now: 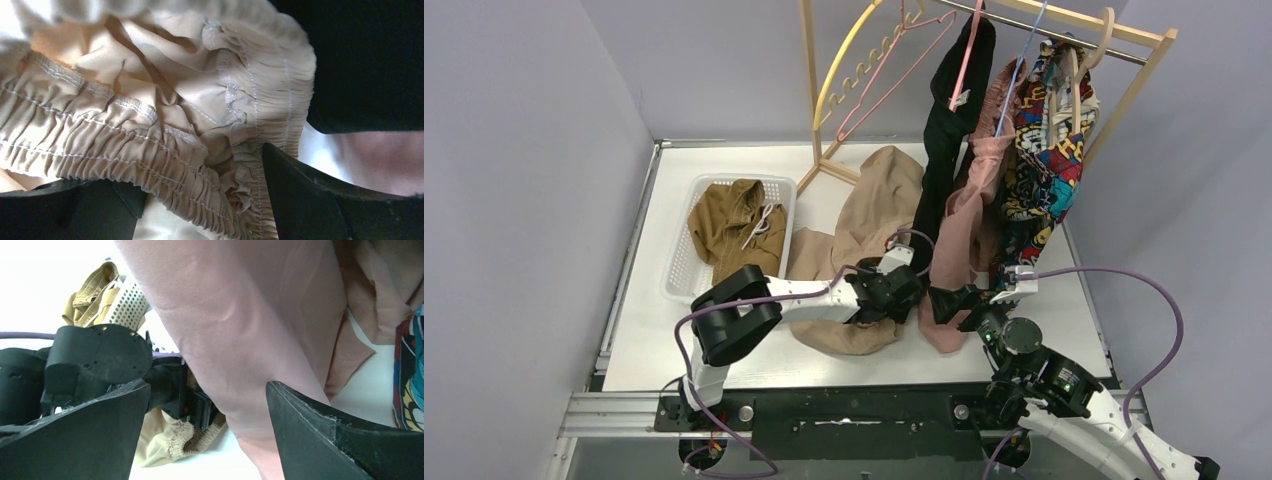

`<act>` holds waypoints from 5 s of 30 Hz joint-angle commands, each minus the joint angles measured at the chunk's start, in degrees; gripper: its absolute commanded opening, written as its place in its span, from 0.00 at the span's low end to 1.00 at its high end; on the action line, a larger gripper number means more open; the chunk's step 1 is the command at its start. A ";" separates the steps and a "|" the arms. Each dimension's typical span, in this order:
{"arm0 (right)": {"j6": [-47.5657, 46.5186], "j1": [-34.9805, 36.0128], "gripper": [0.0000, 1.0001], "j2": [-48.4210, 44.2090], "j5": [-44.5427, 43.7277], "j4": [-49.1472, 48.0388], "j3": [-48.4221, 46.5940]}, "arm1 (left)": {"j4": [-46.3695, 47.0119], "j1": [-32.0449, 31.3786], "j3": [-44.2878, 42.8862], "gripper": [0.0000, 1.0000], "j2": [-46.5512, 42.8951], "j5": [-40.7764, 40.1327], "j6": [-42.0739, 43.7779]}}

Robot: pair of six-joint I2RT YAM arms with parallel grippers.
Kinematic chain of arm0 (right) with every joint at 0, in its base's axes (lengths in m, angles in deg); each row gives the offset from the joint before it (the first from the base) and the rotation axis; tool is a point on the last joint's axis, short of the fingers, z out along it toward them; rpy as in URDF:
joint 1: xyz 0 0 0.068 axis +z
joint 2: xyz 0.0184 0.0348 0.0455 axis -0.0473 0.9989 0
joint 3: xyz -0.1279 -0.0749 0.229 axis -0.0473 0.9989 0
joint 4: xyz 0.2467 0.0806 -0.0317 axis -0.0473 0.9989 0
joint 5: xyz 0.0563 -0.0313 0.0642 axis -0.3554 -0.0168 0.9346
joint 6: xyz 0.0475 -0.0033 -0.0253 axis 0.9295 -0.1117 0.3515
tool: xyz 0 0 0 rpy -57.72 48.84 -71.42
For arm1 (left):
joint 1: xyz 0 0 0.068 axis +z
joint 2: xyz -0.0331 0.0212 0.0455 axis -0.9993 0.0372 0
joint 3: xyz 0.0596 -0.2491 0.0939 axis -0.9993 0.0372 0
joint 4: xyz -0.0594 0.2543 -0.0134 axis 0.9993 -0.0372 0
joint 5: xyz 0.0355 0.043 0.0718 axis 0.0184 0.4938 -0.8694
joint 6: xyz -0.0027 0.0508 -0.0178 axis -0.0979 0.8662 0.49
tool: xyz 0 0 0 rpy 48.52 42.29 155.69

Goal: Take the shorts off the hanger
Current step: Pick up the shorts at the center of the board.

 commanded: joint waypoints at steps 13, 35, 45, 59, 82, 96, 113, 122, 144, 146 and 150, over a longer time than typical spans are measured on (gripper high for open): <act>4.61 0.37 0.89 1.77 -6.26 1.61 -2.49 | 10.57 -2.86 4.68 0.79 -9.73 -1.97 4.31; 7.22 0.35 0.90 -0.78 -8.53 1.35 -1.43 | 5.44 -5.03 -0.65 0.80 1.23 3.93 6.44; 8.23 0.37 0.90 -1.00 -9.47 1.89 -1.39 | -0.77 -8.90 2.92 0.27 0.85 -6.66 3.24; 8.24 0.36 0.90 0.79 -8.83 0.36 -1.96 | 4.64 -3.55 15.77 0.00 -34.06 -13.25 3.09; 7.76 0.30 0.91 7.01 -6.83 -4.54 -2.41 | 14.94 20.85 19.59 0.42 -26.38 21.44 0.48; 7.98 0.35 0.91 7.91 -6.74 -5.82 -1.68 | 14.55 21.87 14.08 0.69 -19.11 26.74 -2.65; 8.52 0.37 0.91 7.80 -6.64 -4.50 -2.32 | 6.61 11.87 11.07 0.56 -1.08 6.65 -8.13; 8.22 0.37 0.91 6.78 -7.14 -3.92 -2.51 | 10.13 11.96 18.84 0.02 -15.49 6.20 -3.99; 7.70 0.35 0.91 8.12 -6.49 -8.32 -1.71 | -1.70 12.48 16.10 0.00 -69.23 3.58 12.09; 7.57 0.34 0.91 8.70 -6.07 -9.34 -1.50 | -4.16 12.44 12.73 0.00 -69.94 6.04 14.04; 7.13 0.37 0.91 10.28 -5.26 -10.21 -1.93 | -9.14 12.43 5.45 0.00 -68.94 10.73 18.42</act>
